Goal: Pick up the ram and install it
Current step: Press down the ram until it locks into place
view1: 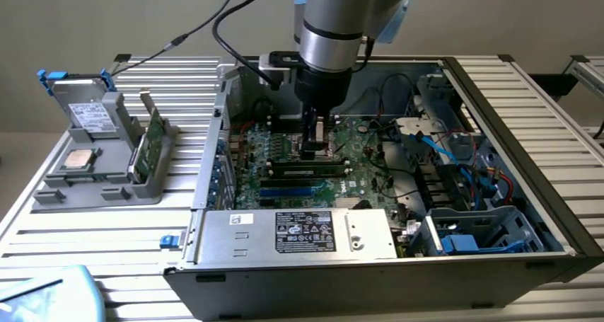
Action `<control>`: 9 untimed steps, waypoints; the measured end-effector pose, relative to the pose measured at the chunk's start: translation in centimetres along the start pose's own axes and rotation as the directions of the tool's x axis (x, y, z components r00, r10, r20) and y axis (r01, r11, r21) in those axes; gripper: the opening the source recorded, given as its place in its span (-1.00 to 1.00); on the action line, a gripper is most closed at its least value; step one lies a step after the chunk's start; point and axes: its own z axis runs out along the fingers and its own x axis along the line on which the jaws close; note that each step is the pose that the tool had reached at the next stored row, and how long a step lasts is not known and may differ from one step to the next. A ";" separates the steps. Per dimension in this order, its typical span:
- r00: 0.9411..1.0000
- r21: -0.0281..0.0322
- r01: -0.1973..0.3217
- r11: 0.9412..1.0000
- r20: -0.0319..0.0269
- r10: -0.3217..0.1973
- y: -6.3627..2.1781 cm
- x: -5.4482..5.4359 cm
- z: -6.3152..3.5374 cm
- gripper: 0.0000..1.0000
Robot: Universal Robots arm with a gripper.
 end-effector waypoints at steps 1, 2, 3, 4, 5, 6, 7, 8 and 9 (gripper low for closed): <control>1.000 0.000 0.000 1.000 0.004 0.000 -0.20 0.1 -0.06 -0.79; 1.000 0.000 0.001 1.000 0.008 -0.001 -0.39 0.2 -0.11 -0.79; 1.000 0.000 0.001 1.000 0.012 -0.001 -0.59 0.3 -0.16 -0.79; 1.000 0.000 0.002 1.000 0.015 -0.002 -0.75 0.4 -0.19 -0.79; 1.000 0.000 0.002 1.000 0.017 -0.002 -0.89 0.5 -0.20 -0.79; 1.000 0.000 0.002 1.000 0.017 -0.002 -0.94 0.5 -0.21 -0.79; 1.000 0.000 0.002 1.000 0.017 -0.002 -0.94 0.5 -0.21 -0.79; 1.000 0.000 0.002 1.000 0.017 -0.002 -0.94 0.5 -0.21 -0.79; 1.000 0.000 0.002 1.000 0.017 -0.002 -0.94 0.5 -0.21 -0.79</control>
